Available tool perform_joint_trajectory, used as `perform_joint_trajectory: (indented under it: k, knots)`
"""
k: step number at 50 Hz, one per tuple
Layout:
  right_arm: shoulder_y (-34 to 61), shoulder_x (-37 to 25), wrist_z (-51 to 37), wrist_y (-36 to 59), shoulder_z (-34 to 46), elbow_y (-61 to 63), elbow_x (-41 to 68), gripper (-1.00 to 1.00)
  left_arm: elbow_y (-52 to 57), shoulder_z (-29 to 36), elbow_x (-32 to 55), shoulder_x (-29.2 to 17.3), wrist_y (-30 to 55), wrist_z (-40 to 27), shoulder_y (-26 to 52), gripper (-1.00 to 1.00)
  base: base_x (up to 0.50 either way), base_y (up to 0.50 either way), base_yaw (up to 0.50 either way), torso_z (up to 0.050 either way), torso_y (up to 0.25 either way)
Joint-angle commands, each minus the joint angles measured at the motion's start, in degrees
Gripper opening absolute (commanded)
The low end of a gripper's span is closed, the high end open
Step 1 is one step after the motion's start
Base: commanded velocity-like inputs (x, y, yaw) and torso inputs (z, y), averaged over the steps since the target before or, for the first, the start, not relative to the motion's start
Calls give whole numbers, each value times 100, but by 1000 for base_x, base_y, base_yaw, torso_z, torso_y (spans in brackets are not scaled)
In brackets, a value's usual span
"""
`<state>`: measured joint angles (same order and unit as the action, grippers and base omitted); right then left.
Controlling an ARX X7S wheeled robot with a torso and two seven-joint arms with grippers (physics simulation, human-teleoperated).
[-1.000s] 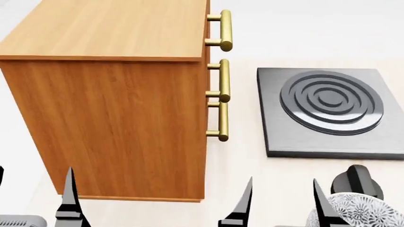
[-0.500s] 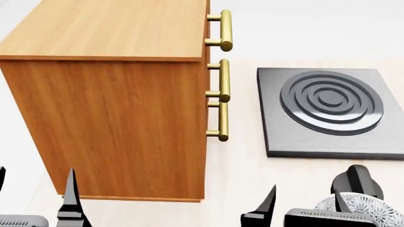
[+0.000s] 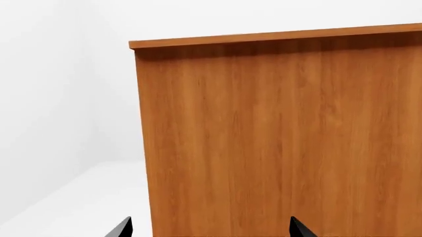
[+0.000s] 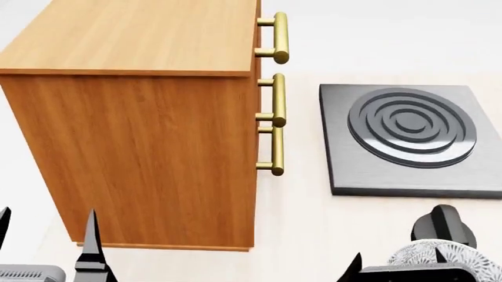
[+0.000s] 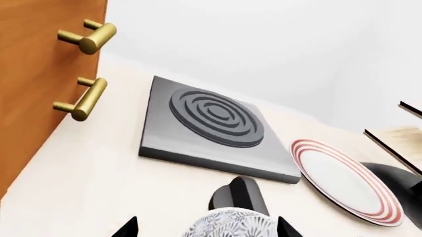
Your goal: Put the bowl on the top of the cabinet.
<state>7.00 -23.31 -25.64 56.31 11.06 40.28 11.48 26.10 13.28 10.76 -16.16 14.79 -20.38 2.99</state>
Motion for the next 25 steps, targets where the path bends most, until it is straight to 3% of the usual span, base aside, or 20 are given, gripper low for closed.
perform_joint_trajectory:
  k: [1,25]
  knots:
    - [-68,-226,-71,586,163,418,-35,100,-59,32,-2,-7,-41,-27,4,100,0,0,0,0,0]
    - [-370,-337,-24,966,248,772,123,100,-130,83,21,-28,-75,-73,36,100,0,0,0,0,0]
